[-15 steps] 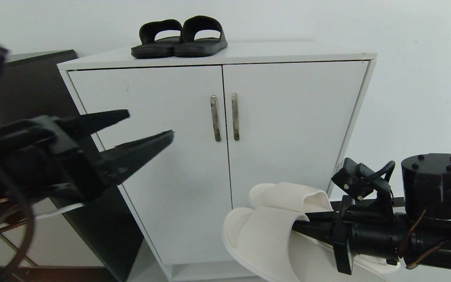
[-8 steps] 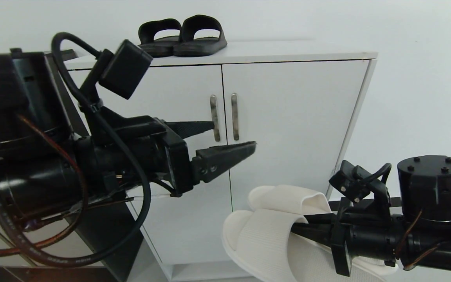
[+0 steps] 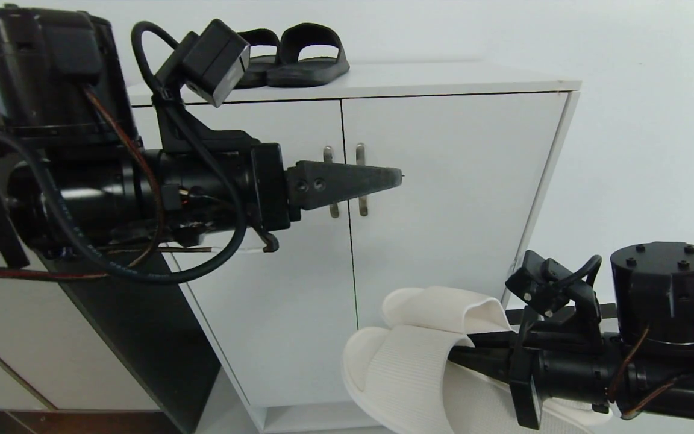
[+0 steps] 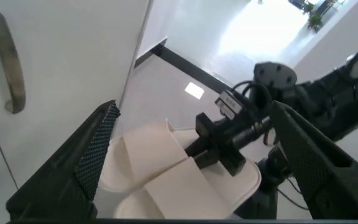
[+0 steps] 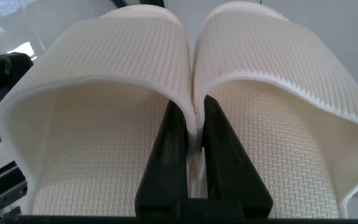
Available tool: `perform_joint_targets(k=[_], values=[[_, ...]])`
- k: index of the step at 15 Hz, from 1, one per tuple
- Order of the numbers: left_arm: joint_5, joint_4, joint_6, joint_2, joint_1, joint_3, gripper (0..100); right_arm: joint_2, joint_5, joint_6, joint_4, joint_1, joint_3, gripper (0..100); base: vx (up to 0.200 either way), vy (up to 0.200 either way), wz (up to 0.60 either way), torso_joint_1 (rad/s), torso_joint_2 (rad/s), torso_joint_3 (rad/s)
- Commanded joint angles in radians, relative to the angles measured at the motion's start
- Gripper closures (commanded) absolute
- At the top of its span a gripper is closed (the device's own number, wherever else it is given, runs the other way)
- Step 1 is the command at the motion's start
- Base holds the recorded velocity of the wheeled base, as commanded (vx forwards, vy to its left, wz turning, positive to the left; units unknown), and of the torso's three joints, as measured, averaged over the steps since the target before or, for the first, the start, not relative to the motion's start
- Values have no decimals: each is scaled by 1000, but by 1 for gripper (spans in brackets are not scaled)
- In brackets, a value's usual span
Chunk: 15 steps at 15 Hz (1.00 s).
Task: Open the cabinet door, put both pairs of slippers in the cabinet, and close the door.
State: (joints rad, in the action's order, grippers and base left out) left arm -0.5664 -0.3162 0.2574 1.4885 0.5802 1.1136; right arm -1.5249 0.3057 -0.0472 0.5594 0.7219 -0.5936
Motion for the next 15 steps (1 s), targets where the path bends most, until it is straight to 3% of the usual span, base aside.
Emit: perform_joint_targets(k=[1,3,4,11,15], values=[[31,-1,0,61,-10,43,0,-4,0,0,1,1,0,100,0,0,0,0,0,0],[120,-6,-20,108,-10,68,0,-3,1,0,1,1,0,100,0,0,0,0,0,0],[137,-6,-37,125,-10,74,0,-4,1,0,1,1,0,100,0,0,0,0,0,0],[145,-7,-43,216,-68,163,0,-6,1,0,1,1,0,100,0,0,0,0,0,0],[145,-7,-43,256,-74,190,0,-11,3,0,1,2,2,100,0,0,0,0,0,0]])
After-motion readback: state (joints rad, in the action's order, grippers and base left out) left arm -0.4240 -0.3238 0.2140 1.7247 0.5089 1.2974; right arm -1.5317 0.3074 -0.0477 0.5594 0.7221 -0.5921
